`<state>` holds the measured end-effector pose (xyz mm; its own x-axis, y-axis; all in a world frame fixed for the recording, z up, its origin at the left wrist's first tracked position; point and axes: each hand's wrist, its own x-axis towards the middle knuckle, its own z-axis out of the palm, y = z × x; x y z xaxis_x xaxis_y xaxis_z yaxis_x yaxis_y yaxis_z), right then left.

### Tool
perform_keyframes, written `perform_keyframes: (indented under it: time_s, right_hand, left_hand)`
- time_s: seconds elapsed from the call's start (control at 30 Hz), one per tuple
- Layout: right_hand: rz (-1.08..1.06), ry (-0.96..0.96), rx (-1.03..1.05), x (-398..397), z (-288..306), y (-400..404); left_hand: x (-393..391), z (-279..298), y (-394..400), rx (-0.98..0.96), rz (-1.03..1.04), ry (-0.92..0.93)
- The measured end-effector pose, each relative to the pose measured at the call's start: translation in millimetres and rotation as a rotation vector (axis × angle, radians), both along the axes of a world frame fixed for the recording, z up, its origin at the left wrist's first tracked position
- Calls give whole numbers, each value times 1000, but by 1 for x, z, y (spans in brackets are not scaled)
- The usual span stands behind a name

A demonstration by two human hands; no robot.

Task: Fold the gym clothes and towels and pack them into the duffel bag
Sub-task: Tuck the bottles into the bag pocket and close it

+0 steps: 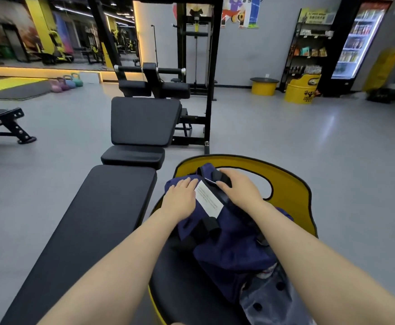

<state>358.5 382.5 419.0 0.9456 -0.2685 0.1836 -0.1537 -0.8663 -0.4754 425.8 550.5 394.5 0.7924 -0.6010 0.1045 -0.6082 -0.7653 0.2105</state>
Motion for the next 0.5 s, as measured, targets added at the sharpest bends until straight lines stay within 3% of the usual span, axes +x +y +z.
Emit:
perform_keyframes:
  time_s: [0.5]
  right_hand:
    - [180,161,-56,169,-22,-47]
  left_hand:
    - [167,-38,-58,-200,227,376]
